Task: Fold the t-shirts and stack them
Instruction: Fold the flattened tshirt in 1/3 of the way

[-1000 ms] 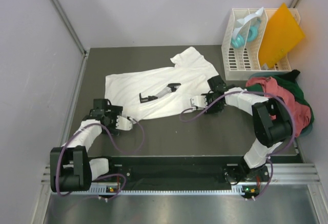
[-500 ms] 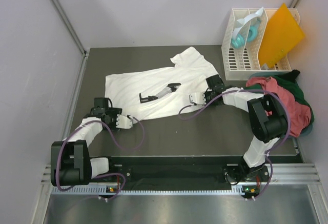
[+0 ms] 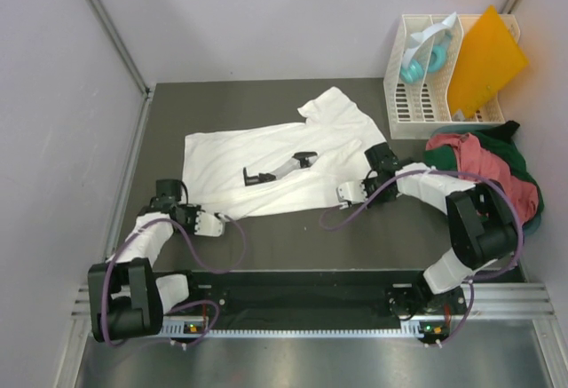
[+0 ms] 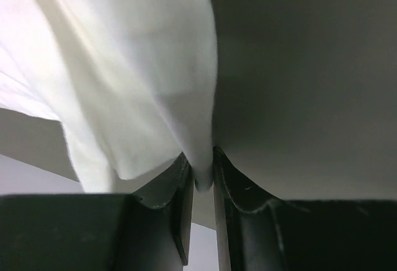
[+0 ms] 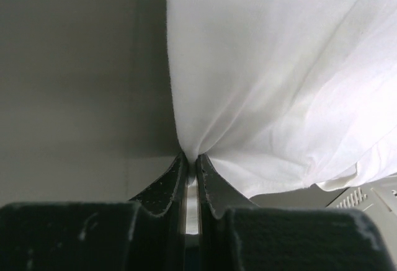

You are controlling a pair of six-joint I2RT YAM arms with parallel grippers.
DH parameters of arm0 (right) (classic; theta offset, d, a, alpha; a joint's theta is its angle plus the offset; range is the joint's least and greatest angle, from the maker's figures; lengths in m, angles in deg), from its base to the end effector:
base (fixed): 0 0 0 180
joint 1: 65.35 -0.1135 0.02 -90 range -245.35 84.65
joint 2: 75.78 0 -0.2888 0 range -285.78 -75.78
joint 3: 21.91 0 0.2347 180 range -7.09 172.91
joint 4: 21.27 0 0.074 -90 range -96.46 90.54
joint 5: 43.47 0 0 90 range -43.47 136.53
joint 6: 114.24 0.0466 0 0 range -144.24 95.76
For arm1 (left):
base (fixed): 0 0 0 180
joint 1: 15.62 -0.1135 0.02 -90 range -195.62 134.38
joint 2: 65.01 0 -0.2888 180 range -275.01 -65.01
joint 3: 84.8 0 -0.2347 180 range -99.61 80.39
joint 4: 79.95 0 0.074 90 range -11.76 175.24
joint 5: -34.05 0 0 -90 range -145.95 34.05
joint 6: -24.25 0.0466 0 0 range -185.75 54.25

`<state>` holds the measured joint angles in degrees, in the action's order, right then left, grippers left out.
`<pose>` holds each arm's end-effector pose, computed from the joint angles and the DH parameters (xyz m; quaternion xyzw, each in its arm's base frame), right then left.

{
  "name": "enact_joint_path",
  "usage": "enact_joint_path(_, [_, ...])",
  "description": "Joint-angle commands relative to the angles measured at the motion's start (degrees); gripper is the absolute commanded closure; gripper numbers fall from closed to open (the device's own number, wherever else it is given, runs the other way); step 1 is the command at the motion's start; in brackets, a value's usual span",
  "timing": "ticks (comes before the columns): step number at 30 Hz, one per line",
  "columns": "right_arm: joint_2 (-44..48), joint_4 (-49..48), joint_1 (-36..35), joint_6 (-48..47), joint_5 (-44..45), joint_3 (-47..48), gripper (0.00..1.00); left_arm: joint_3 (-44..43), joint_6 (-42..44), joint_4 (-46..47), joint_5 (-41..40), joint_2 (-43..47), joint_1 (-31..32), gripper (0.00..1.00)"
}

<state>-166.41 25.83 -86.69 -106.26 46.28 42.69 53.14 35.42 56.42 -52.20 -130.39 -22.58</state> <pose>0.2505 0.0981 0.1839 -0.7763 0.6131 -0.0722 0.1277 0.1616 0.0167 0.1723 0.7219 0.6618 0.1429 0.1431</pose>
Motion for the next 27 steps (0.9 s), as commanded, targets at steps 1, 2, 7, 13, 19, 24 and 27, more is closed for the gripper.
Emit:
enact_joint_path(1, [3.4, 4.6, 0.0, -1.1, -0.9, -2.3, 0.99, 1.8, 5.3, -9.4, 0.6, 3.8, -2.8, 0.77])
enact_joint_path(2, [4.1, 4.6, 0.0, -1.3, -0.8, -2.8, 0.99, 2.1, 6.0, -10.0, 0.6, 4.4, -3.5, 0.77])
enact_joint_path(7, [5.6, 5.1, -0.2, -1.8, -1.2, -4.7, 0.99, 4.0, 7.6, -12.7, 0.1, 7.8, -4.1, 0.78])
enact_joint_path(13, [5.6, 4.8, -0.7, -1.0, -0.5, -5.0, 0.79, 2.6, 2.3, -8.7, 2.3, 8.8, -4.2, 0.02])
enact_joint_path(19, [5.1, 4.8, -0.8, -1.0, -0.1, -4.0, 0.59, -6.4, -1.7, -18.4, 7.7, 8.3, -4.2, 0.01])
enact_joint_path(24, [5.1, 4.7, -1.1, -1.0, -0.5, -3.6, 0.59, -6.9, 3.9, -25.6, 11.1, 13.9, -4.2, 0.01])
enact_joint_path(27, [4.8, 4.7, -1.2, -1.0, -0.5, -3.1, 0.59, -4.6, 6.6, -28.5, 12.2, 16.9, -4.2, 0.01])
